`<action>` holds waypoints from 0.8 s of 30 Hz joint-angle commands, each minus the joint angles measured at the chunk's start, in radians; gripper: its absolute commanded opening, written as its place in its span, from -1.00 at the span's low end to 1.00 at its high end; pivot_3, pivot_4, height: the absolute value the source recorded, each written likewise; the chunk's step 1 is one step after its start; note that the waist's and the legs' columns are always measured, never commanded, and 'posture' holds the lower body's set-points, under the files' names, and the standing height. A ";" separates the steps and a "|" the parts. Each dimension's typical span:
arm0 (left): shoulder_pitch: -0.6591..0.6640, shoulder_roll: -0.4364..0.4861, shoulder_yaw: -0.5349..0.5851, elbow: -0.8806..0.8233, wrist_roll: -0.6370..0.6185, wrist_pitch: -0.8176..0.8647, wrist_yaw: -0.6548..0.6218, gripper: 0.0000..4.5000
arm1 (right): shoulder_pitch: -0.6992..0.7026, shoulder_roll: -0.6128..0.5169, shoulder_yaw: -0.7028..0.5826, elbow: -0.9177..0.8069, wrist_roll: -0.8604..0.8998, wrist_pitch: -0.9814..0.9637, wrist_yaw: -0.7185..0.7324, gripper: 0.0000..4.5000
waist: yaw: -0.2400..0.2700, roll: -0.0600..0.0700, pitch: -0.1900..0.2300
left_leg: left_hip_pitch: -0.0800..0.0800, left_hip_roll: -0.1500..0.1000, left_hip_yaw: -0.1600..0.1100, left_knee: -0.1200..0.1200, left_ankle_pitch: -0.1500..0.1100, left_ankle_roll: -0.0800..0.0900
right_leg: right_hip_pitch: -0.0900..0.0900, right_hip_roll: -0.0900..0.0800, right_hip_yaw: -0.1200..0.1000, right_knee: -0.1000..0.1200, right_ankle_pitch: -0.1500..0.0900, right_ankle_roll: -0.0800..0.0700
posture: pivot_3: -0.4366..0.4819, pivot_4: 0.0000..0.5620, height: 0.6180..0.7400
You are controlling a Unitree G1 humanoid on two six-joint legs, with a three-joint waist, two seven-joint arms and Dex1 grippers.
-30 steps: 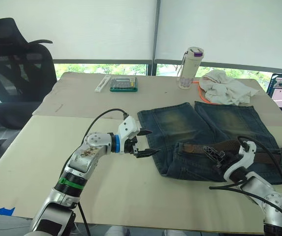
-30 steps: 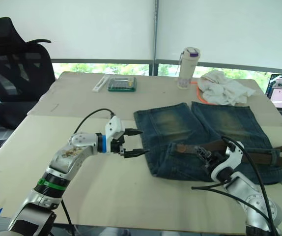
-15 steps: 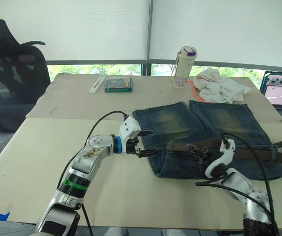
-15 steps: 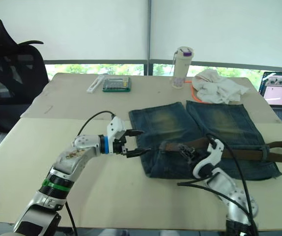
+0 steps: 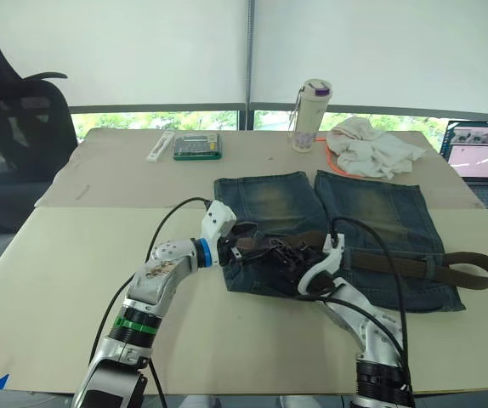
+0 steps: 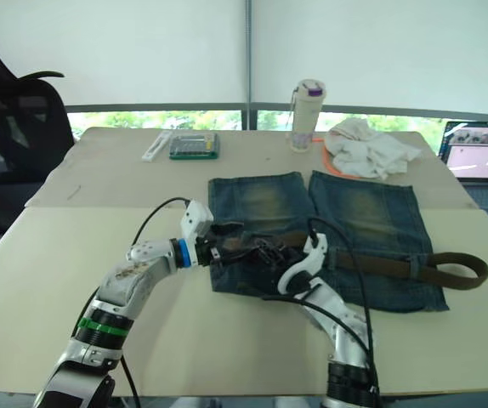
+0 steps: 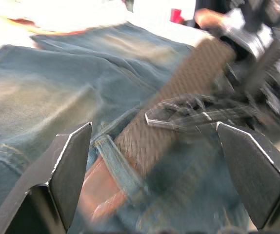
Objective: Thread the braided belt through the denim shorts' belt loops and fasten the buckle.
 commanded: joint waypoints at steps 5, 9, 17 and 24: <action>0.011 -0.030 0.221 0.002 -0.155 0.094 0.126 0.92 | -0.002 -0.011 0.006 0.024 -0.010 -0.051 0.031 -1.00 | 0.002 0.000 0.000 | -0.004 -0.001 0.000 0.001 0.000 0.000 | -0.001 -0.001 -0.002 0.001 0.000 0.000 | -0.05 -0.47 1.00; 0.053 0.047 0.205 0.043 -0.143 0.108 0.052 0.92 | -0.004 -0.025 0.050 0.029 -0.062 -0.053 0.055 -1.00 | -0.003 0.000 0.000 | -0.003 -0.001 0.000 0.000 0.001 0.000 | -0.001 0.000 -0.002 0.001 0.000 0.000 | -0.05 -0.47 1.00; 0.028 0.008 0.280 0.096 -0.294 0.238 0.031 0.92 | -0.017 -0.006 0.008 0.025 -0.016 -0.082 0.105 -1.00 | 0.003 0.000 0.000 | -0.003 -0.002 0.000 0.001 0.002 0.000 | -0.001 -0.001 -0.003 0.000 0.001 -0.001 | -0.05 -0.47 1.00; 0.011 -0.084 0.309 0.091 -0.435 0.368 0.035 0.92 | -0.002 -0.011 0.022 -0.016 0.038 -0.056 0.154 -1.00 | 0.000 0.000 0.000 | -0.004 -0.002 0.000 0.000 0.002 0.000 | -0.002 -0.001 -0.003 0.001 0.001 -0.001 | -0.05 -0.47 1.00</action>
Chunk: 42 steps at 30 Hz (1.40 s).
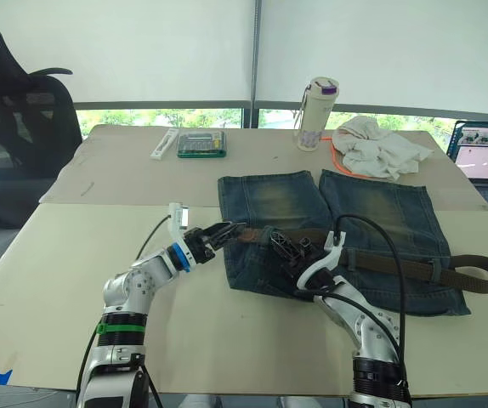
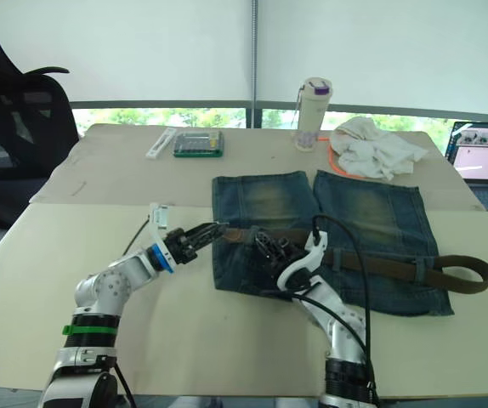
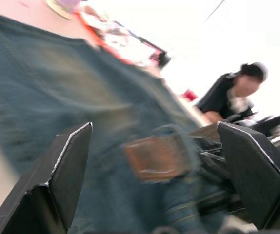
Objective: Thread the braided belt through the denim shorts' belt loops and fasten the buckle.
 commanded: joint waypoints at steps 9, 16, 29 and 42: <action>-0.060 -0.071 0.024 -0.009 -0.075 0.056 0.044 0.41 | 0.008 -0.013 0.012 -0.066 0.069 0.003 0.035 -1.00 | 0.000 0.000 0.000 | 0.000 0.000 0.000 0.000 0.000 0.000 | 0.000 0.000 0.000 0.000 0.000 0.000 | -0.05 -0.47 1.00; -0.063 -0.086 0.032 -0.060 -0.081 0.083 0.141 -0.16 | 0.015 -0.015 0.012 -0.093 0.112 0.001 0.061 -1.00 | 0.002 0.000 0.000 | 0.000 -0.001 0.000 0.000 0.000 0.000 | 0.000 0.000 0.000 0.000 0.000 0.000 | -0.05 -0.47 1.00; -0.072 -0.104 0.070 -0.024 -0.090 0.072 0.185 -0.16 | 0.012 -0.018 -0.001 -0.096 0.129 -0.021 0.061 -1.00 | 0.002 0.000 0.000 | 0.000 -0.001 0.000 0.000 0.000 0.000 | 0.000 0.000 0.000 -0.001 0.000 0.000 | -0.05 -0.47 1.00; -0.050 -0.115 0.100 0.005 -0.158 0.076 0.138 -0.16 | 0.013 -0.021 0.009 -0.110 0.132 -0.033 0.051 -1.00 | 0.001 0.000 0.000 | 0.000 -0.001 0.000 0.000 0.000 0.000 | 0.000 0.000 0.000 -0.001 0.000 0.000 | -0.05 -0.47 1.00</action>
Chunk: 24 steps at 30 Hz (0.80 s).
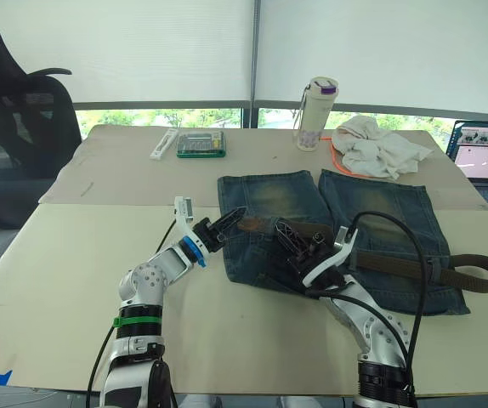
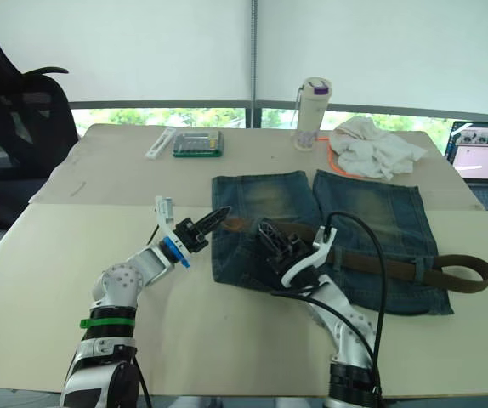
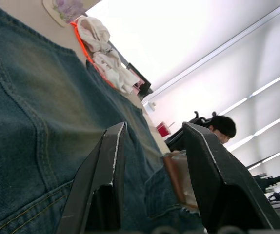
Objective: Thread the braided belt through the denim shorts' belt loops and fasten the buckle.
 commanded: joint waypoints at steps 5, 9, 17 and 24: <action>0.048 -0.017 -0.051 -0.078 -0.056 0.080 -0.027 -0.16 | -0.006 0.001 0.013 -0.058 0.027 -0.016 0.017 -1.00 | 0.000 0.000 0.000 | 0.000 0.000 0.000 0.000 0.000 0.000 | 0.000 0.000 0.000 0.000 0.000 0.000 | -0.05 -0.47 1.00; 0.041 -0.014 -0.049 -0.067 -0.060 0.075 -0.025 -0.16 | -0.001 0.000 0.019 -0.068 0.030 -0.011 0.024 -1.00 | 0.000 0.000 0.000 | 0.000 0.000 0.000 0.000 0.000 0.000 | 0.000 0.000 0.000 0.000 0.000 0.000 | -0.05 -0.47 1.00; 0.023 -0.026 -0.019 -0.050 -0.084 0.062 -0.016 -0.66 | 0.006 -0.007 0.023 -0.066 0.019 -0.017 0.020 -1.00 | 0.000 0.000 0.000 | 0.000 0.000 0.000 0.000 0.000 0.000 | 0.000 0.000 0.000 0.000 0.000 0.000 | -0.05 -0.47 1.00; 0.031 -0.026 -0.023 -0.061 -0.081 0.063 -0.020 -1.00 | 0.023 -0.033 0.029 -0.081 -0.024 -0.035 0.041 -0.52 | 0.000 0.000 0.000 | 0.000 0.000 0.000 0.000 0.000 0.000 | 0.000 0.000 0.000 0.000 0.000 0.000 | -0.05 -0.47 1.00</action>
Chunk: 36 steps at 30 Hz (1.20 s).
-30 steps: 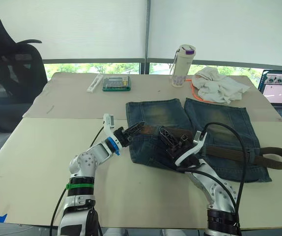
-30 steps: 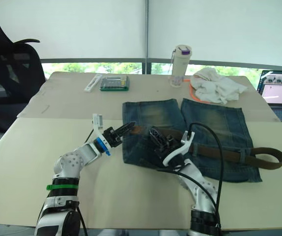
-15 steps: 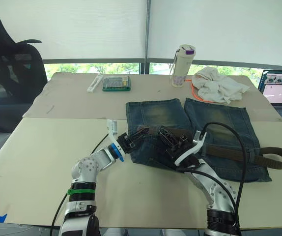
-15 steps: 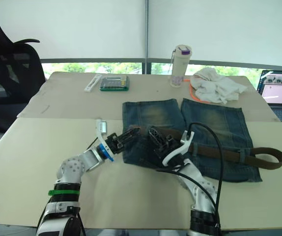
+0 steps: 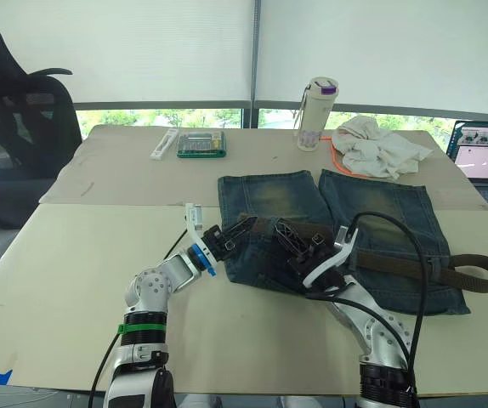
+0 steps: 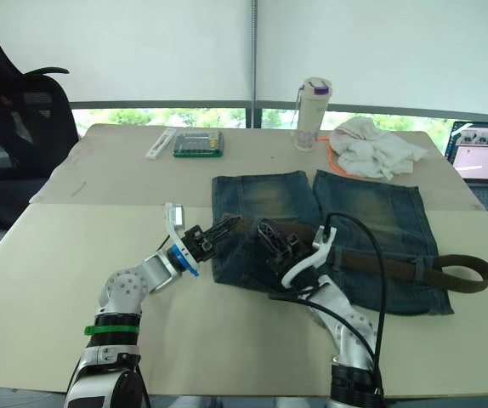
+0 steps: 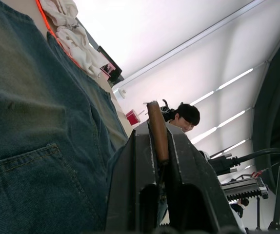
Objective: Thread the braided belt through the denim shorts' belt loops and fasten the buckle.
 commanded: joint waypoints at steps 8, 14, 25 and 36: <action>-0.010 0.071 0.009 0.005 0.043 -0.058 -0.009 -1.00 | 0.162 -0.342 -0.003 -0.284 0.066 0.124 0.289 0.71 | 0.011 0.000 0.000 | 0.000 -0.001 0.000 0.000 0.000 0.000 | 0.000 -0.001 0.000 -0.001 0.000 0.000 | -0.05 -0.47 1.00; 0.011 0.214 -0.071 0.029 0.198 -0.154 -0.089 -1.00 | 0.237 -0.575 -0.158 -0.235 -0.066 0.022 0.411 0.98 | 0.019 -0.001 0.000 | 0.001 -0.002 0.000 0.001 0.000 0.001 | 0.001 0.000 0.001 -0.003 0.000 0.000 | -0.05 -0.47 1.00; 0.006 0.450 -0.132 0.119 0.484 -0.488 -0.186 -1.00 | 0.337 -0.728 -0.212 -0.120 -0.394 -0.162 0.612 0.98 | 0.029 -0.001 0.000 | 0.000 -0.003 0.000 0.001 0.001 0.002 | 0.001 -0.001 0.001 -0.003 0.000 0.000 | -0.05 -0.47 1.00; -0.038 0.687 -0.154 0.280 0.744 -0.885 -0.219 -1.00 | 0.387 -0.769 -0.219 -0.008 -0.647 -0.344 0.725 0.98 | 0.028 -0.001 0.000 | 0.001 -0.002 0.000 0.001 0.001 0.002 | 0.001 -0.001 0.001 -0.002 0.000 0.000 | -0.05 -0.47 1.00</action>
